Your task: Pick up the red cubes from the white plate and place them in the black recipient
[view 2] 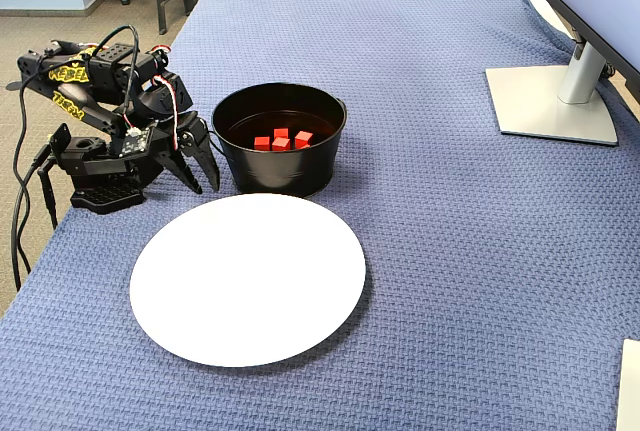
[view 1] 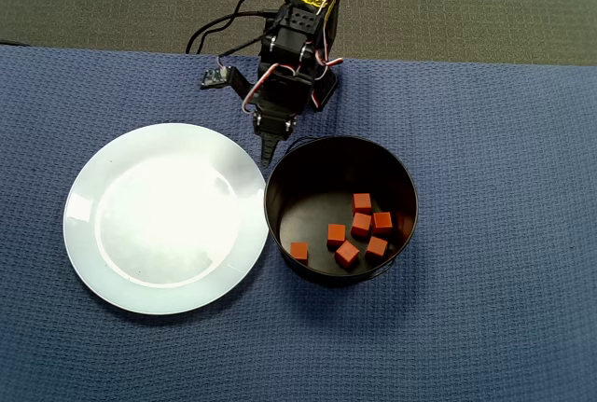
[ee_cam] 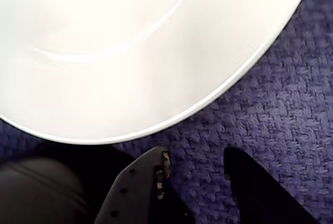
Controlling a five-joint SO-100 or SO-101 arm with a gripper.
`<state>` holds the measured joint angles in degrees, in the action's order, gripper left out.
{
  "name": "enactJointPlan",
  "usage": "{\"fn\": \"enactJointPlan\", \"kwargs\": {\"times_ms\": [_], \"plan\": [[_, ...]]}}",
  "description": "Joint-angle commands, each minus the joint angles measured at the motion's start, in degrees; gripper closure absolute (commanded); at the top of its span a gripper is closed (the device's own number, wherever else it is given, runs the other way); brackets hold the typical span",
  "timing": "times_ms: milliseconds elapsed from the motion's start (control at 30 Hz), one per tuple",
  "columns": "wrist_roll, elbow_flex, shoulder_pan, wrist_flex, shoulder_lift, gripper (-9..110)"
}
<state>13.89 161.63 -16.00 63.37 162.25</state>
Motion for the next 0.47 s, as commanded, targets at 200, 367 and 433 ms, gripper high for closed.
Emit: {"fn": "enactJointPlan", "kwargs": {"times_ms": [200,367,433], "plan": [[-4.39,0.62,5.98,0.44,1.93,100],[-6.15,0.62,6.59,0.7,2.29,100],[-6.94,0.62,6.15,0.79,2.37,101]]}}
